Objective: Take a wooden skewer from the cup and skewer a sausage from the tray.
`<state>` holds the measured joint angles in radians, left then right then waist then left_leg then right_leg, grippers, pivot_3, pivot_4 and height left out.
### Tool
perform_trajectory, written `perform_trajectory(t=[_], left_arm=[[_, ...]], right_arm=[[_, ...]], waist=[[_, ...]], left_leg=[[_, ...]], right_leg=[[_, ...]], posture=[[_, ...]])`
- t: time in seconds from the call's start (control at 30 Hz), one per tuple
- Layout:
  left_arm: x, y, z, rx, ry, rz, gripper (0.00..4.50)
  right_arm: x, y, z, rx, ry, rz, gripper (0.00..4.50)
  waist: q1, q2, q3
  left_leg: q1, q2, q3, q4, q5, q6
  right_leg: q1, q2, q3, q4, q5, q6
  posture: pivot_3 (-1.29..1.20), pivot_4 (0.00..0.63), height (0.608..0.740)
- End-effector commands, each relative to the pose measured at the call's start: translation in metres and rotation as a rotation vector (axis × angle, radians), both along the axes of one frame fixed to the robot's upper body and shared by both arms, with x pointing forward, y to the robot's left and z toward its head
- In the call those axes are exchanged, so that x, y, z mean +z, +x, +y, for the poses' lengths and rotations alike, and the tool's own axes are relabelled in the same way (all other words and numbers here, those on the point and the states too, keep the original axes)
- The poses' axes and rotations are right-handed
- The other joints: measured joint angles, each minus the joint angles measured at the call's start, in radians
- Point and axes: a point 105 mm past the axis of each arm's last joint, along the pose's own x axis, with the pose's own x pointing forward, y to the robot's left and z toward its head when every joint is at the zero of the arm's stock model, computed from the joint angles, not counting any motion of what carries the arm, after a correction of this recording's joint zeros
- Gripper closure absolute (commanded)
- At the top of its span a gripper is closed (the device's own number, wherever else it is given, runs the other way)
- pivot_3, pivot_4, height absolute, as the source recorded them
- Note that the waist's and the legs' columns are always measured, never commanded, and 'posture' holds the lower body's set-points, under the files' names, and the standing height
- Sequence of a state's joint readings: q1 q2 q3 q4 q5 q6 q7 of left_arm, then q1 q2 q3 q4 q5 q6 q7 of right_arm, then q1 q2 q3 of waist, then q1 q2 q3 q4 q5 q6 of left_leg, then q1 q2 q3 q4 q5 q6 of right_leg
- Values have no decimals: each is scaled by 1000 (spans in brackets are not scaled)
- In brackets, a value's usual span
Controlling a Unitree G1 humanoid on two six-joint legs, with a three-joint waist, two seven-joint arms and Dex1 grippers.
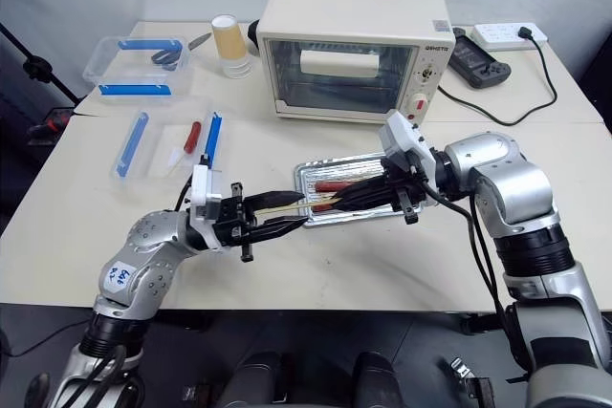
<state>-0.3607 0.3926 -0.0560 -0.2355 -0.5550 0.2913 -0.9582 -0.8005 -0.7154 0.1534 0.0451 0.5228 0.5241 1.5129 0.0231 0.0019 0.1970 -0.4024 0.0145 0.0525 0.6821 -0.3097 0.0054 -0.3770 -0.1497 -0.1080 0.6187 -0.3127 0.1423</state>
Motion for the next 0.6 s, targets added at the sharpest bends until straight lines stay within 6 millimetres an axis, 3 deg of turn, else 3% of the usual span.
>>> perform_trajectory(t=[0.03,0.17,0.4,0.6], left_arm=[[12,-5,-4,-21,-23,-57,3525],[12,-5,-4,-22,-25,-56,4481],[12,-3,-4,-16,-21,-54,4481],[10,-2,3,8,-7,-55,4500]], right_arm=[[7,-6,3,39,7,-32,4500],[7,-6,3,37,8,-32,4500],[9,-4,2,-12,24,52,4500],[8,3,-17,-98,36,-24,2751]], waist=[[0,0,0],[0,0,0],[0,0,0],[1,0,0]], left_leg=[[0,0,0,0,0,0],[0,0,0,0,0,0],[0,0,0,0,0,0],[0,0,0,0,0,0]], right_leg=[[0,0,0,0,0,0],[0,0,0,0,0,0],[0,0,0,0,0,0],[0,0,0,0,0,0]], posture=[[0,150,740],[0,150,740],[0,150,740],[0,150,740]])
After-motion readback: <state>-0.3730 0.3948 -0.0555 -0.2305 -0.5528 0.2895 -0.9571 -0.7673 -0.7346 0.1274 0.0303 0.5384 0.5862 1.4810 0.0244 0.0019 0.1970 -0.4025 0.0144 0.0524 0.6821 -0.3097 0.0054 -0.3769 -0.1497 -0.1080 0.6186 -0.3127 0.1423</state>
